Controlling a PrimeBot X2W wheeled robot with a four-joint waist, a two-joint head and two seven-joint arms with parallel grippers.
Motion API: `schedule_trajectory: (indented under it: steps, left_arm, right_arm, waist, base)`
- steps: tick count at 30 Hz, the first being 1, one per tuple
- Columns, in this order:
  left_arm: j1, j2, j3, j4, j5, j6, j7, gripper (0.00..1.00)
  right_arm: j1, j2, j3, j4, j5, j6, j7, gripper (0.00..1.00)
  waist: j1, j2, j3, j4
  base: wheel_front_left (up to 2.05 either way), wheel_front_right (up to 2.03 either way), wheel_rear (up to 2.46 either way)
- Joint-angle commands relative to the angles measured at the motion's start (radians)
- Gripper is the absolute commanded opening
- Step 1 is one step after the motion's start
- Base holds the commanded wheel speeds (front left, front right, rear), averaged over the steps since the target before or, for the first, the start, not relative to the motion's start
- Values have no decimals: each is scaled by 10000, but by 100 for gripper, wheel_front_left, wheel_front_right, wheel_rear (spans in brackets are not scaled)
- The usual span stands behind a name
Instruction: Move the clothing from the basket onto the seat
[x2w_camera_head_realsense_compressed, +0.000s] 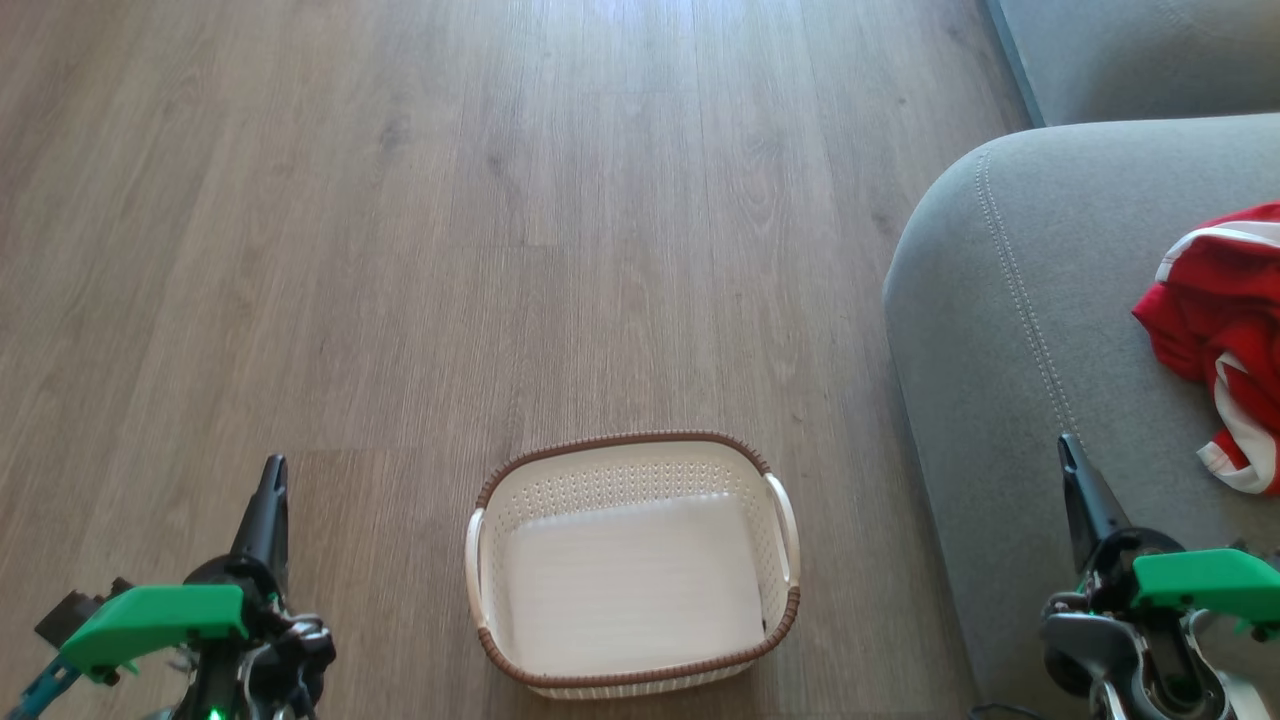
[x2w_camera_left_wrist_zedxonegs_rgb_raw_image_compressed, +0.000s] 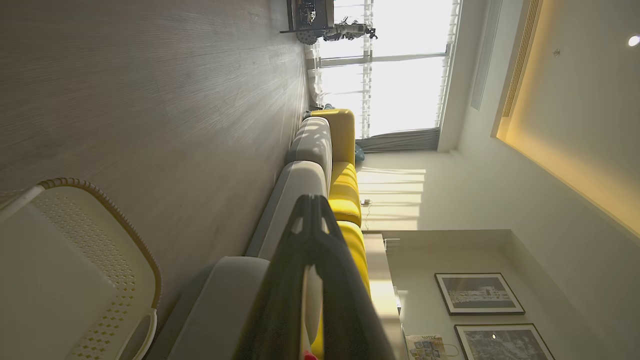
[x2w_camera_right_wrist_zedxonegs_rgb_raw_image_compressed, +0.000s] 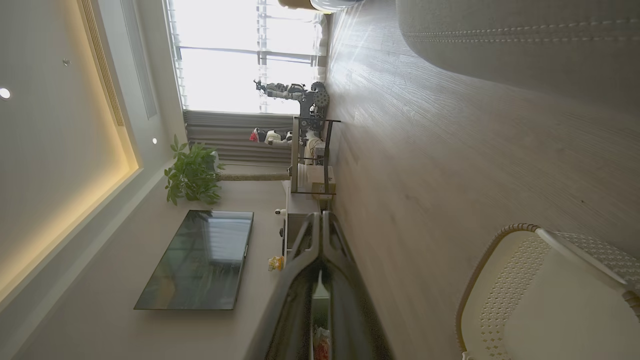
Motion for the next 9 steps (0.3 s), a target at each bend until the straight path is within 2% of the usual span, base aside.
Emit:
schedule_trajectory:
  steps: [1, 9]
  left_arm:
    - [-605, 32, 445, -251, -255, -109, 113, 0]
    - [-642, -28, 543, -220, -444, -171, 191, 0]
  right_arm:
    - [-647, 25, 126, -260, 265, 81, 153, 0]
    - [-687, 65, 84, -225, 474, 83, 222, 0]
  waist:
    - [0, 0, 1, 3]
    - [0, 0, 3, 9]
  base:
    - [0, 0, 0]
    - [0, 0, 0]
